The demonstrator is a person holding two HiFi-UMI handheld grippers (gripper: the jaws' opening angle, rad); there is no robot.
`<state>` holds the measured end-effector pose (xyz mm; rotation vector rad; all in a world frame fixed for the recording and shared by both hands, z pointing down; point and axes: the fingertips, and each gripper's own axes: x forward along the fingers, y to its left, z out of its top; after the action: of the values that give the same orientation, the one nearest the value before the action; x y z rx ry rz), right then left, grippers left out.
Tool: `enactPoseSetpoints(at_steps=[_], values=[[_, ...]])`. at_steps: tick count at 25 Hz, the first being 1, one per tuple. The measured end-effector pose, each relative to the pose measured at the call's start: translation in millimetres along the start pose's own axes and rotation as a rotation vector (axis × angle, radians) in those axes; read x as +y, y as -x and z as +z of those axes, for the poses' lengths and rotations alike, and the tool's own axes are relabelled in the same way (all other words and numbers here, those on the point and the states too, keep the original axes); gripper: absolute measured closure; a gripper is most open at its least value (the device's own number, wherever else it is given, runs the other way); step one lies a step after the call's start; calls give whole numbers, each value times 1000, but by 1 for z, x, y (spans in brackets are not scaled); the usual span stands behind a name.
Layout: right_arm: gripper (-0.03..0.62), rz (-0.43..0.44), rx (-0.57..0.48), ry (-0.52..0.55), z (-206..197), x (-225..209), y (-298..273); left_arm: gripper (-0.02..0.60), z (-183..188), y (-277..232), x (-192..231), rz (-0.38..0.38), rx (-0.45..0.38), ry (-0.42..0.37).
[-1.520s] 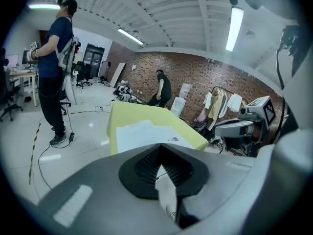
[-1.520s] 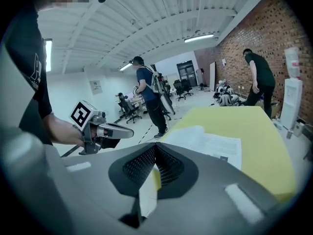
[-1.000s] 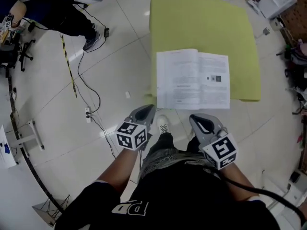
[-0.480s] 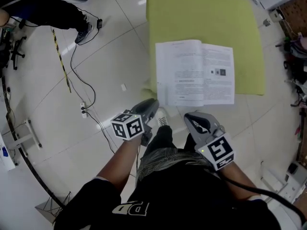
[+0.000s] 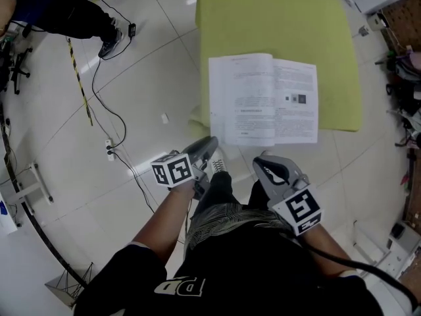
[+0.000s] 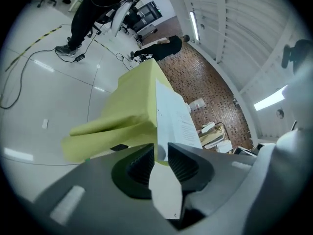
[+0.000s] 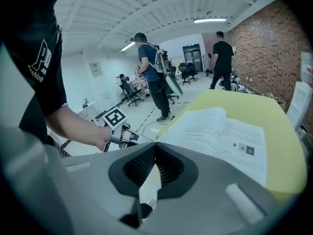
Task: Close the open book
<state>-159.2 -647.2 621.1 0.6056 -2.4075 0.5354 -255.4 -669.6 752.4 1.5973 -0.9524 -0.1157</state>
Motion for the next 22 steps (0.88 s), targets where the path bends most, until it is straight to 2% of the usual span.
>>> enactPoseSetpoints(at_steps=[8,14,22], values=[[586,-7,4,-78,-3,-13,15,554,5,4,-9,-36,-88,137],[586,28,-32,-31,9,-16,30,571,13,13,-31,-36,-162,135],[586,74,-134,-74,28,-30,74,572,18,20,-76,-28,-237,77]])
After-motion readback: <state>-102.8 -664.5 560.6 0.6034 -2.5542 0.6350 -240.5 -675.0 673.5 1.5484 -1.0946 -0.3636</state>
